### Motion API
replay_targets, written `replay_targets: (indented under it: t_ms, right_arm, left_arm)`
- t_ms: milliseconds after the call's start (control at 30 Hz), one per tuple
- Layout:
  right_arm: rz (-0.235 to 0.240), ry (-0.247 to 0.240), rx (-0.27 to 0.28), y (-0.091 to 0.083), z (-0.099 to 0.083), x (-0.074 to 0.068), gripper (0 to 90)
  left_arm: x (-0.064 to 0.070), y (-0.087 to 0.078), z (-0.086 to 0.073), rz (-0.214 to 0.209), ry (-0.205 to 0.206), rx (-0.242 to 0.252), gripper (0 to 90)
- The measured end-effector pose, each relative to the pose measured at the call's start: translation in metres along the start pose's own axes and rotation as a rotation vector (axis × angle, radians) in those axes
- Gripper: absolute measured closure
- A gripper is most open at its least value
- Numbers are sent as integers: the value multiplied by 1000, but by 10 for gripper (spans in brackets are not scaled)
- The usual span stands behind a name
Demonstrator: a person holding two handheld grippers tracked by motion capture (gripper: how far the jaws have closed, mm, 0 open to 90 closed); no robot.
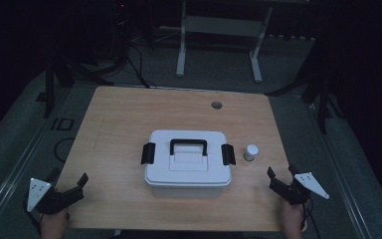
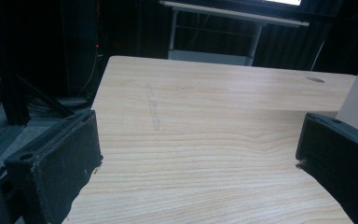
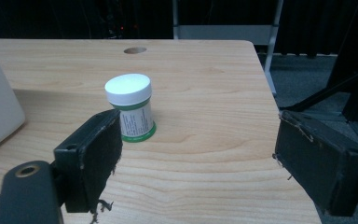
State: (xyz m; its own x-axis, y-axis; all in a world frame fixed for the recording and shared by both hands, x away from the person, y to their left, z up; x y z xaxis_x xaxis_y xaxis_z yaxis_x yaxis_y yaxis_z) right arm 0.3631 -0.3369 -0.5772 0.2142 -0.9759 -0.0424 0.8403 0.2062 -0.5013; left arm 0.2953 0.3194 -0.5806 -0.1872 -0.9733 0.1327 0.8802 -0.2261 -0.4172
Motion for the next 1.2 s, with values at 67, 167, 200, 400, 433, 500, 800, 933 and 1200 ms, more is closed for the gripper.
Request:
replay_targets:
  t_ms: [67, 167, 200, 400, 433, 500, 800, 933, 1200]
  right_arm:
    - [2, -1, -1, 0, 0, 0, 146]
    - [5, -1, -4, 0, -1, -1, 146]
    - [6, -1, -6, 0, -1, -1, 146]
    - [12, -19, -11, 1, -1, -4, 146]
    - [16, -20, -13, 1, -1, -4, 146]
    - [18, -20, -12, 1, -1, -4, 146]
    - [26, -21, -16, 1, -1, -5, 146]
    - [27, -25, -16, 1, -1, -6, 146]
    - [29, -35, -20, 2, -2, -7, 146]
  left_arm:
    - [1, 1, -1, -30, 3, -32, 0]
    - [2, 2, -4, -101, 12, -105, 0]
    - [2, 2, -5, -135, 7, -126, 0]
    - [4, 0, -12, -231, 112, -264, 0]
    - [4, -2, -15, -244, 163, -322, 0]
    - [4, -3, -16, -249, 191, -355, 0]
    - [5, -12, -21, -253, 424, -637, 7]
    - [6, -15, -12, -220, 515, -716, 7]
    - [12, -20, -12, -229, 636, -947, 7]
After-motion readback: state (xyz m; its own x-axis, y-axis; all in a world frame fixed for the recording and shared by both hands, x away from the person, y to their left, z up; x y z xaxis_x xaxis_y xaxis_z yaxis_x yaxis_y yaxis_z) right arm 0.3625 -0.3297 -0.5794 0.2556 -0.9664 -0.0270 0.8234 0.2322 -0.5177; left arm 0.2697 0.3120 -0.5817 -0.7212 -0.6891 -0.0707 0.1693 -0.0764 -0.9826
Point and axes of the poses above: each handheld gripper's, and its own axes: y roughly forward along the jaws, z roughly out of its top, x roughly to its right, the point moved 9 cm from there along y, roughly forward along the jaws, and after that the axes turned 14 degrees about -x, right-handed, at the moved point
